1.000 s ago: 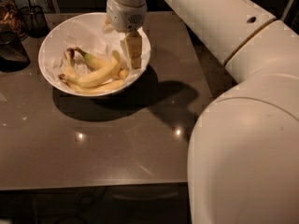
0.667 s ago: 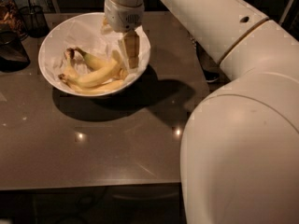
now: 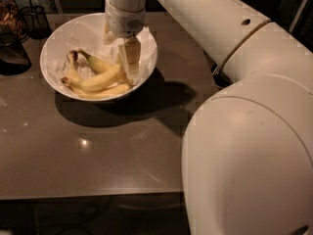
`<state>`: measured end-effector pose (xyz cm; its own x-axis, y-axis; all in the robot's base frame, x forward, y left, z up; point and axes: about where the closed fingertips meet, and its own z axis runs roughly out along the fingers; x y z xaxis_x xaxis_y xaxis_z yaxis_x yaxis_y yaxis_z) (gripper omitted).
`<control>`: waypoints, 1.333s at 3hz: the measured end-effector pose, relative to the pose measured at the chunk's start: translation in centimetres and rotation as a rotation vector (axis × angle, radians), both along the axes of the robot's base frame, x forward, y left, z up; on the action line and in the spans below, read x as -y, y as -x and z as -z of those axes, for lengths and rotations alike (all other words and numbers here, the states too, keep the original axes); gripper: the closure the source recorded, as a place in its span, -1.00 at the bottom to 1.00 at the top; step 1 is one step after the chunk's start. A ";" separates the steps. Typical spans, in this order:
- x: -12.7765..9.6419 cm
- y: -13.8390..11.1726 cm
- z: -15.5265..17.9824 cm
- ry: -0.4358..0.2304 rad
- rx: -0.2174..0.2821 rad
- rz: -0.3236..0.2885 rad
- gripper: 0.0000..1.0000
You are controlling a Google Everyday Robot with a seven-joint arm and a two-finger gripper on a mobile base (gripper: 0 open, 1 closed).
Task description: Pick banana from white bowl
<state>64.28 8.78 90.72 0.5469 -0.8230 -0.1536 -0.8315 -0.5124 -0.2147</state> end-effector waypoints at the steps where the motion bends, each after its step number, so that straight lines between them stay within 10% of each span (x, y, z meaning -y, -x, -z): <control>1: -0.5 0.1 0.8 0.010 -0.014 -0.003 -0.54; 2: -1.0 0.3 1.4 0.016 -0.027 -0.009 -0.21; 4: -1.8 0.6 2.3 0.024 -0.046 -0.028 -0.24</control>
Offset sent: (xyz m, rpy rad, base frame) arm -0.0176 0.0044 -0.0214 -0.0607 0.0856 0.0239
